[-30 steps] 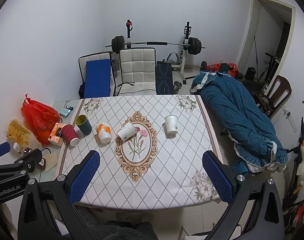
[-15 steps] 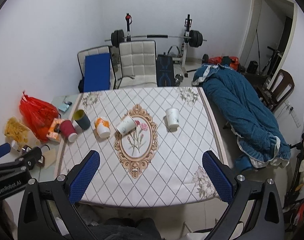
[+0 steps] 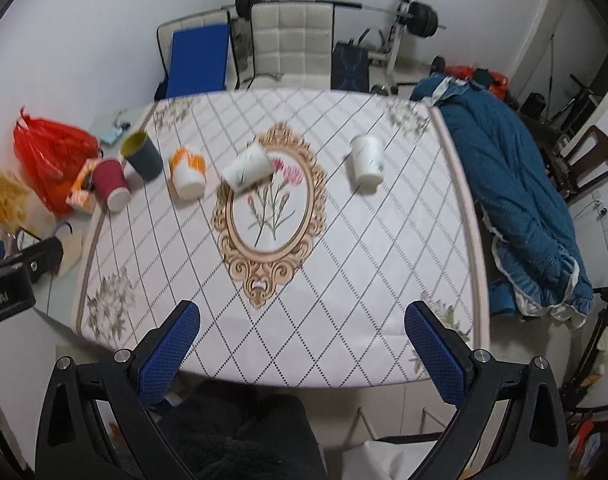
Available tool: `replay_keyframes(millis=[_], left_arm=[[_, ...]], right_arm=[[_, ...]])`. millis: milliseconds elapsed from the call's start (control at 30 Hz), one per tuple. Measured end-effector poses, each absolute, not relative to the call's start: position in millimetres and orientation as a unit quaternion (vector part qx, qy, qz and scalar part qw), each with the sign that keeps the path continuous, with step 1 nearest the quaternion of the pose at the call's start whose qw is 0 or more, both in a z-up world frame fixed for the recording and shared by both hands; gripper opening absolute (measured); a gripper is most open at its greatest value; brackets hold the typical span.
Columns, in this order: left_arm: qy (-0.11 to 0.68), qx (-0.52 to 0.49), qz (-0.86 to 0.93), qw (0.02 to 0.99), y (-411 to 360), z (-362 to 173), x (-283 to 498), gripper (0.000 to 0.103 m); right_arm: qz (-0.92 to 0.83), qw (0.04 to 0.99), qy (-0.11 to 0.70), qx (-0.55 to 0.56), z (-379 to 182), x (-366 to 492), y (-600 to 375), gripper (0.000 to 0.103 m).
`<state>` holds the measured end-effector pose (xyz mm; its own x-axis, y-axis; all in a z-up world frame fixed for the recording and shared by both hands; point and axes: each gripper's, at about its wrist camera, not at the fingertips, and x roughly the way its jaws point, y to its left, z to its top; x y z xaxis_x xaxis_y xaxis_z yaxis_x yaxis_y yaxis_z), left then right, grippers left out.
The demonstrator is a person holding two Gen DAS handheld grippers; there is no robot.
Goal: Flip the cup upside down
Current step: 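Move the left gripper to the orange-taped white cup and close on it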
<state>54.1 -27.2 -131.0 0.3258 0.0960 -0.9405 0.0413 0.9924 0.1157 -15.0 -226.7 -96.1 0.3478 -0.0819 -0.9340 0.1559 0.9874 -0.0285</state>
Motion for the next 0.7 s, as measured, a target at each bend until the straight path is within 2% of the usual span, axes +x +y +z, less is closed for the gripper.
replay_keyframes(millis=[700], left_arm=[[0.649, 0.063, 0.017, 0.758, -4, -252, 224, 0.103]], right_arm=[[-0.132, 0.723, 0.678, 0.028, -269, 97, -227, 0.103]])
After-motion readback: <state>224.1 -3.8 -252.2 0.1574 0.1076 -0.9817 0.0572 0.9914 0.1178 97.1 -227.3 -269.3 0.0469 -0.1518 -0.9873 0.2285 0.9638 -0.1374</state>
